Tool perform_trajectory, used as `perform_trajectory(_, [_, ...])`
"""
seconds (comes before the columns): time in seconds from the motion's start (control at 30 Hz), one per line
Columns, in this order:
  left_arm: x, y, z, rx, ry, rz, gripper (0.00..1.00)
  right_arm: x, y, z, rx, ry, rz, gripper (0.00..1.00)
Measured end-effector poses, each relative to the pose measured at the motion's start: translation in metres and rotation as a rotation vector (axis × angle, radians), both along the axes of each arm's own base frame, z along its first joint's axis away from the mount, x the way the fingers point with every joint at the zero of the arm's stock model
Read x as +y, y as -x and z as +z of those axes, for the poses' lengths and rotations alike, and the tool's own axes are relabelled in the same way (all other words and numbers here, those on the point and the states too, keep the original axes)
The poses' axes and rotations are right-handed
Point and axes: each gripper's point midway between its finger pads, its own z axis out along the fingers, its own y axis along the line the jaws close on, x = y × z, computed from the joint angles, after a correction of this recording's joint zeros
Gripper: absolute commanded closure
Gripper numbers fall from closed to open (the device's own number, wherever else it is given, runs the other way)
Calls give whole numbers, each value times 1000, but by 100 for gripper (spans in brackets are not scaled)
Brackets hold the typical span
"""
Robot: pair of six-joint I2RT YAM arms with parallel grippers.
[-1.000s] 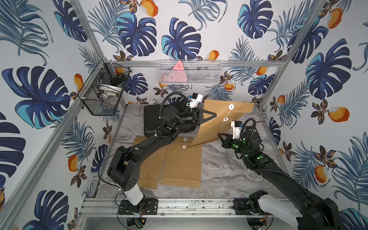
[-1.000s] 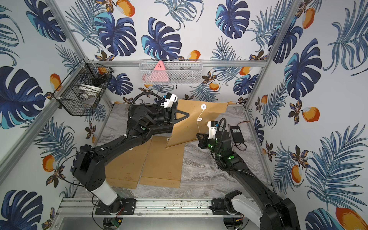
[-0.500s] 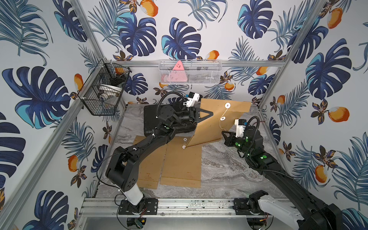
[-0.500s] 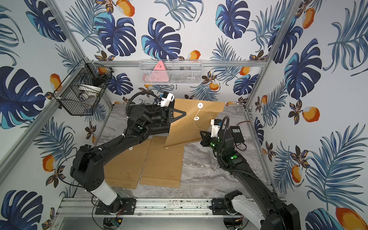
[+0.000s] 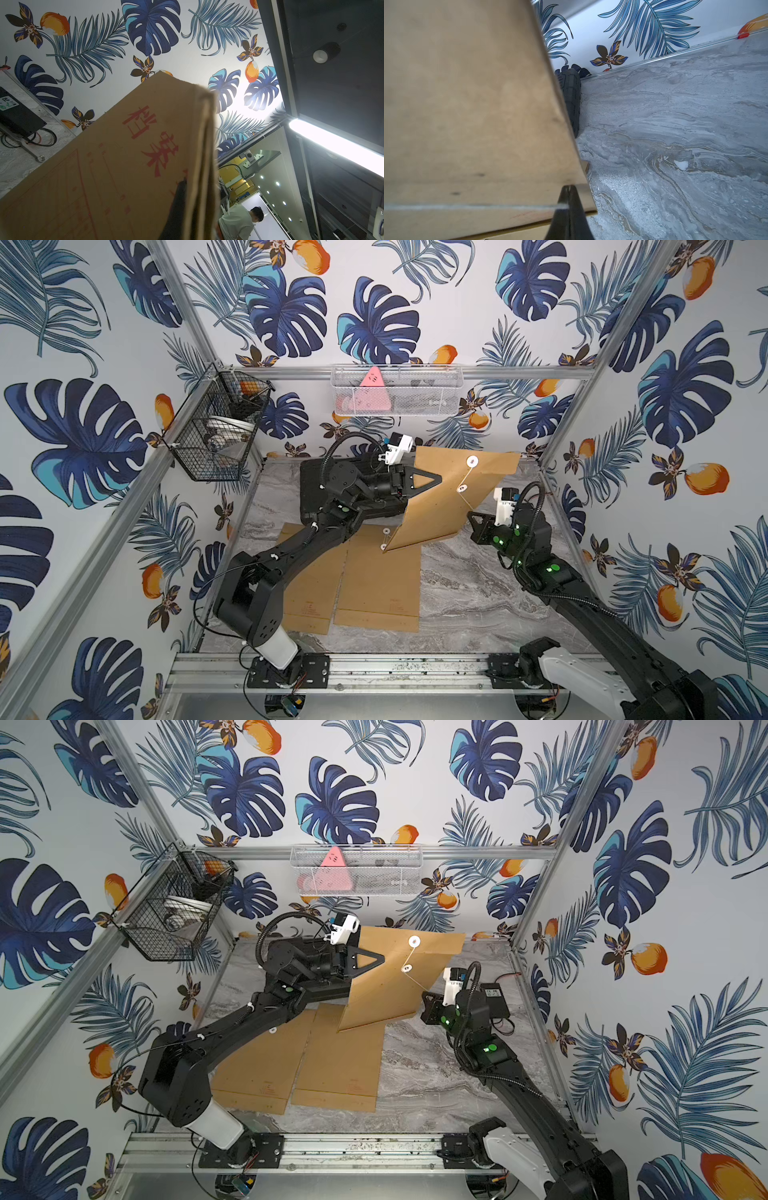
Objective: Close the mouth of the file bag
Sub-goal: Close the file bag.
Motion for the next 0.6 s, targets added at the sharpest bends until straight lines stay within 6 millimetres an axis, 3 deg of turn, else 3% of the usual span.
perform_trajectory(0.13, [1, 1, 0, 2, -2, 4, 100, 4, 1, 3, 2, -15, 19, 100])
perform_trajectory(0.27, [1, -3, -1, -9, -6, 18, 100, 21, 10, 1, 26, -62, 69, 100])
perform_trajectory(0.43, [-3, -17, -6, -10, -13, 52, 100, 71, 39, 0, 42, -71, 215, 100])
perform_trajectory(0.6, [-6, -32, -20, 15, -36, 97, 100, 100, 55, 0, 40, -54, 272, 100])
